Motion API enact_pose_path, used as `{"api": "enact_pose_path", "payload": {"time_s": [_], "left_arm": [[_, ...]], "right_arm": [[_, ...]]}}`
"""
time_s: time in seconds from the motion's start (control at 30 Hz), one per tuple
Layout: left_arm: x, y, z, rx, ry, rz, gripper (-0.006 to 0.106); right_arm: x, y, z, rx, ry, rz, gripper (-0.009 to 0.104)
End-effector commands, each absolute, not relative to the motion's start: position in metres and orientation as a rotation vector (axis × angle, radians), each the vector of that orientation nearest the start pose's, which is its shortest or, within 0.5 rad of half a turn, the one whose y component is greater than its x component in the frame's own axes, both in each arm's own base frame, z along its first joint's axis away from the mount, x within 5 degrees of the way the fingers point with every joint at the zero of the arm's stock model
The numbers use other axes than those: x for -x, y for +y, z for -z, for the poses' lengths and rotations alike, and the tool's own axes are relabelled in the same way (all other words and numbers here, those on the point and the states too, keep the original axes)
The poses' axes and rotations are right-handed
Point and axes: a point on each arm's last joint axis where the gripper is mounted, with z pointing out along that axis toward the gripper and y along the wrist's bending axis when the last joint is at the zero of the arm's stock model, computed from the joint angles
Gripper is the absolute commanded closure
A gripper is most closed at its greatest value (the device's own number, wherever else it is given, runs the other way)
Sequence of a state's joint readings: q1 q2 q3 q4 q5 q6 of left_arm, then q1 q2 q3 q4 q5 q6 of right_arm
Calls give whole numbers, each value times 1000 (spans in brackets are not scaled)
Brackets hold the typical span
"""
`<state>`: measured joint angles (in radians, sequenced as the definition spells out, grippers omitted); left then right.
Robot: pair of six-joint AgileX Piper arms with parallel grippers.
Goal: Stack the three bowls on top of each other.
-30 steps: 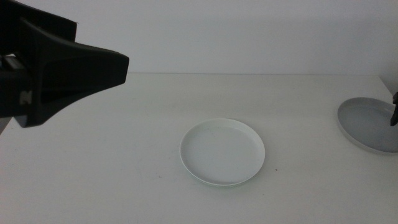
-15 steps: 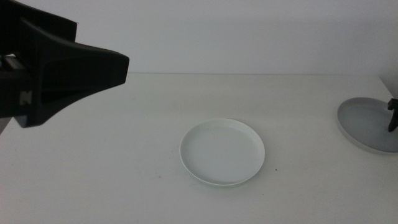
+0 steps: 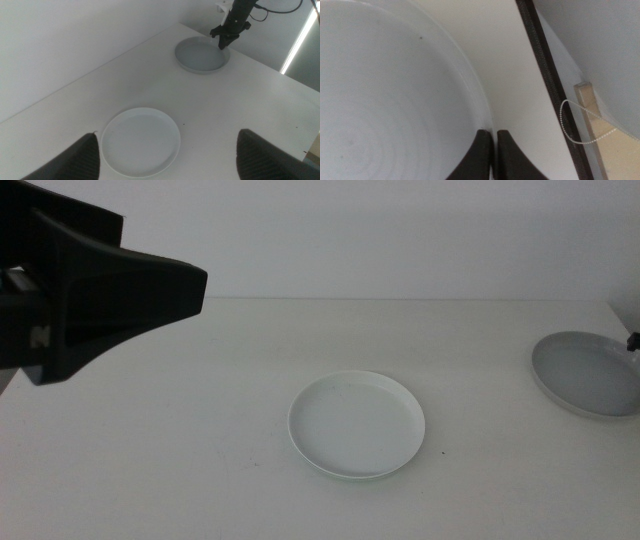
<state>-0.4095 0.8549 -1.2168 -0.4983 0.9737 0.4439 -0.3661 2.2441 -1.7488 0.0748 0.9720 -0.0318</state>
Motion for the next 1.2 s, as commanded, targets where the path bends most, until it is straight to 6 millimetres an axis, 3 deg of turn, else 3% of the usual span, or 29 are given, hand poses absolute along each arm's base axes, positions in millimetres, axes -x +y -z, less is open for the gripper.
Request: {"api": "enact_pose_path", "payload": {"time_s": [0.0,0.17,0.3,0.47,0.63,0.87,1.0,1.17], "left_arm": [[-109,-87,-454,-792,1865,586,7],[-109,-87,-454,-790,1863,586,7],[-109,-87,-454,-790,1863,586,7],[-110,-87,-453,-791,1865,578,7],[-110,-86,-454,-786,1858,574,7],[-111,-86,-456,-770,1840,570,7],[-113,-86,-457,-756,1824,567,7],[-113,-86,-458,-750,1816,563,7]], "right_arm": [[-434,-151,-172,-494,2865,-43,98],[-442,-94,-222,-335,2777,-108,98],[-443,-25,-247,-126,2754,-197,98],[-436,49,-252,92,2788,-372,98],[-423,113,-250,332,2797,-395,98],[-404,151,-231,455,2841,-422,98],[-399,155,-216,458,2869,-424,98],[-400,155,-212,451,2857,-425,98]]}}
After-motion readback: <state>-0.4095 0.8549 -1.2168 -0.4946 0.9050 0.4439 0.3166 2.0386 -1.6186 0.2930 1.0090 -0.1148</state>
